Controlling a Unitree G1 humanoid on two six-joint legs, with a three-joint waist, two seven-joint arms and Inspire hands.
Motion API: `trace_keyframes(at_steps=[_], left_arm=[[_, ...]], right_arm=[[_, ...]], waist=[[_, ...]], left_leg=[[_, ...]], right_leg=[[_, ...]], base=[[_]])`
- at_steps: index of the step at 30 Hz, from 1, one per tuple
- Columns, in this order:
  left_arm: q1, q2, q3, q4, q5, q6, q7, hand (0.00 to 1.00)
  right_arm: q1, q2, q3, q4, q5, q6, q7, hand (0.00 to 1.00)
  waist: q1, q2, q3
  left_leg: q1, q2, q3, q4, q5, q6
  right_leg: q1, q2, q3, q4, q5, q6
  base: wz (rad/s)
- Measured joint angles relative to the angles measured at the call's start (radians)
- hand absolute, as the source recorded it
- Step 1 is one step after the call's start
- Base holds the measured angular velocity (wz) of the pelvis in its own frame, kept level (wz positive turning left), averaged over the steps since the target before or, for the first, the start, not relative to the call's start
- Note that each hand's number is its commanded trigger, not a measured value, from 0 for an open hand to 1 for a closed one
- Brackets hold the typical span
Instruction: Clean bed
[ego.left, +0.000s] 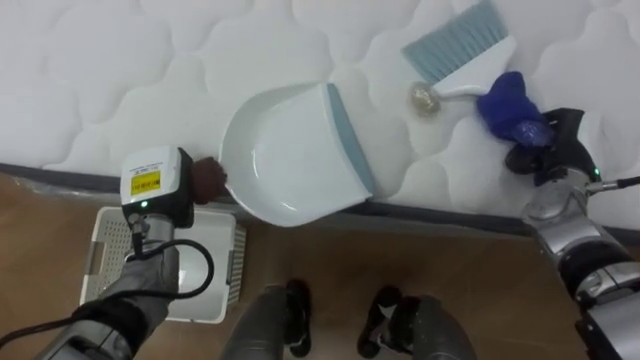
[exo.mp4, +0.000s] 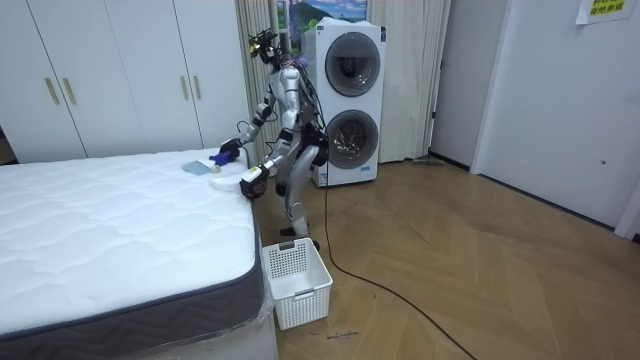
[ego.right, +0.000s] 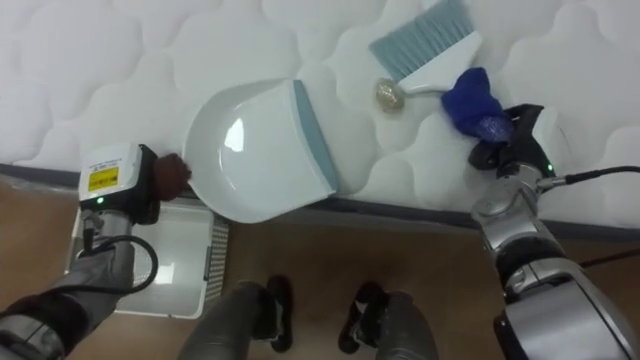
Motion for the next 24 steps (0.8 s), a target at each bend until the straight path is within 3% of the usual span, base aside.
trace_keyframes(at_steps=[2,4,8,19,22,24], left_arm=[[-0.014,0.011,0.000,0.001,0.009,0.006,0.000,1.00],[-0.019,0.019,-0.002,0.000,0.019,0.015,0.000,1.00],[-0.028,0.064,-0.020,0.000,0.042,0.026,-0.001,1.00],[-0.057,0.070,-0.041,0.000,0.078,0.089,-0.004,1.00],[-0.063,0.071,-0.041,-0.002,0.084,0.103,-0.005,1.00],[-0.071,0.080,-0.041,-0.005,0.108,0.106,-0.005,1.00]], right_arm=[[-0.008,0.000,-0.002,-0.001,-0.045,0.011,-0.002,1.00],[-0.015,-0.001,-0.002,-0.001,-0.086,0.023,-0.007,1.00],[-0.045,-0.007,-0.007,0.000,-0.259,0.054,-0.023,1.00],[-0.107,-0.079,0.038,-0.001,-0.547,0.134,-0.043,1.00],[-0.131,-0.095,0.057,-0.002,-0.615,0.155,-0.043,1.00],[-0.140,-0.098,0.057,-0.002,-0.666,0.166,-0.056,1.00]], waist=[[-0.001,-0.014,0.0070],[-0.005,-0.022,0.0060],[-0.023,-0.041,0.0057],[-0.022,-0.065,0.0054],[-0.022,-0.075,0.0069],[-0.020,-0.096,0.0056]], left_leg=[[-0.001,0.007,0.006,0.004,0.000,0.001],[-0.001,0.009,0.006,0.005,0.000,0.001],[0.001,0.014,0.008,0.004,0.000,0.002],[0.022,0.024,0.014,-0.027,0.003,0.004],[0.022,0.025,0.020,-0.037,0.004,0.006],[0.022,0.024,0.020,-0.043,0.004,0.006]], right_leg=[[0.000,0.004,0.000,-0.002,0.002,-0.002],[0.001,0.006,0.000,-0.005,0.004,-0.002],[0.004,0.015,0.001,-0.014,0.012,-0.002],[0.028,0.030,-0.005,-0.061,0.029,0.001],[0.026,0.033,-0.004,-0.074,0.036,0.003],[0.025,0.034,-0.003,-0.078,0.037,0.004]], base=[[-0.05],[-0.04],[-0.05],[-0.03],[-0.05],[0.00]])
